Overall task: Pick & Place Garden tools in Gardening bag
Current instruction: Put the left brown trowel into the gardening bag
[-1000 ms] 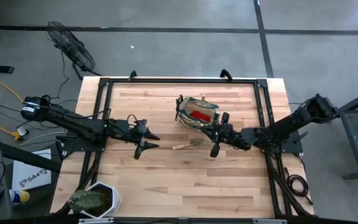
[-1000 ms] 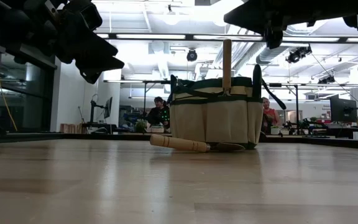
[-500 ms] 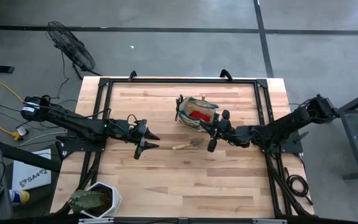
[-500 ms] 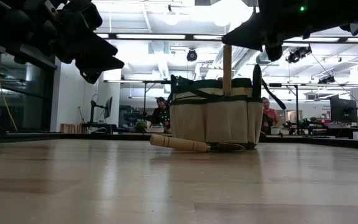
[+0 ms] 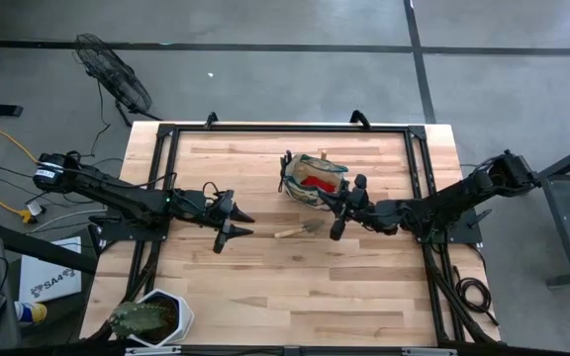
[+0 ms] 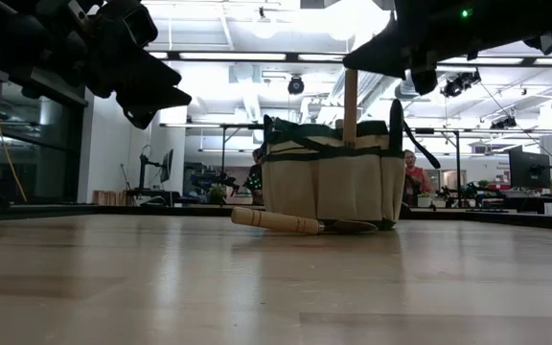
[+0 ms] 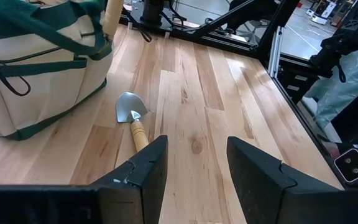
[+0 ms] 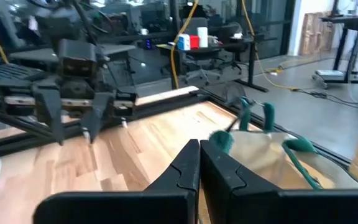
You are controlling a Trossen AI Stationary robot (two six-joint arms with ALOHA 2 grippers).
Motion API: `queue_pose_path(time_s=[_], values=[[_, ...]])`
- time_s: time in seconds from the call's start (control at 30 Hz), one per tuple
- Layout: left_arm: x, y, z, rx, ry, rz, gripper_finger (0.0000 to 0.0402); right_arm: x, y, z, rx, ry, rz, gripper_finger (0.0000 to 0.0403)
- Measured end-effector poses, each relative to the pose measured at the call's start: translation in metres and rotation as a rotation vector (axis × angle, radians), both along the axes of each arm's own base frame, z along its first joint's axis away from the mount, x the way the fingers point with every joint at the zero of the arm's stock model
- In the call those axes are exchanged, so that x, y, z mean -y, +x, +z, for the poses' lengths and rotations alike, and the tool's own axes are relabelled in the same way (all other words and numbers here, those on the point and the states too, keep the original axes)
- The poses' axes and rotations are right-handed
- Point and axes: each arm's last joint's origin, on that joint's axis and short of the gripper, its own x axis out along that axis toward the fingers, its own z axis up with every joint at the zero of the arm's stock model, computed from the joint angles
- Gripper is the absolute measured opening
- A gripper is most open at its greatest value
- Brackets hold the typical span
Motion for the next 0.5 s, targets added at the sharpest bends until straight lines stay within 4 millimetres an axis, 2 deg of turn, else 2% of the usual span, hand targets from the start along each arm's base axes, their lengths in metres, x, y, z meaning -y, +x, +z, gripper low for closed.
queue_pose_path(time_s=[0.3, 0.5], values=[[0.0, 0.0, 0.0, 0.0, 0.0, 0.0, 0.0161, -0.001, 0.0, 0.0, 0.004, 0.011, 0.029, 0.0003], [0.0, 0.0, 0.0, 0.0, 0.0, 0.0, 0.0161, -0.003, 0.001, 0.009, 0.078, -0.021, 0.082, 0.0003]])
